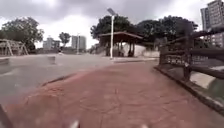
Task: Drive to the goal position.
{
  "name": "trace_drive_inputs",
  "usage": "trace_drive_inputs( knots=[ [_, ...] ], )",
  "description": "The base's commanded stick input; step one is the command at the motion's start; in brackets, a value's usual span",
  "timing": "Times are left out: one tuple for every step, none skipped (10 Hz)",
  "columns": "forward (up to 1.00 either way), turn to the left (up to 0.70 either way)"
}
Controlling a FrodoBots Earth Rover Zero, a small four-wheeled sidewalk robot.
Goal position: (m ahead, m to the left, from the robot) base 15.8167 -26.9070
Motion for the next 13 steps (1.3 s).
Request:
trace_drive_inputs(
  knots=[
    [0.7, 0.0],
    [0.7, 0.0],
    [0.7, 0.0],
    [0.7, 0.0],
    [0.7, 0.0],
    [0.7, 0.0],
    [0.7, -0.02],
    [0.7, -0.15],
    [0.7, -0.33],
    [0.7, -0.35],
    [0.7, 0.0],
    [0.7, 0.0],
    [0.7, 0.0]
  ],
)
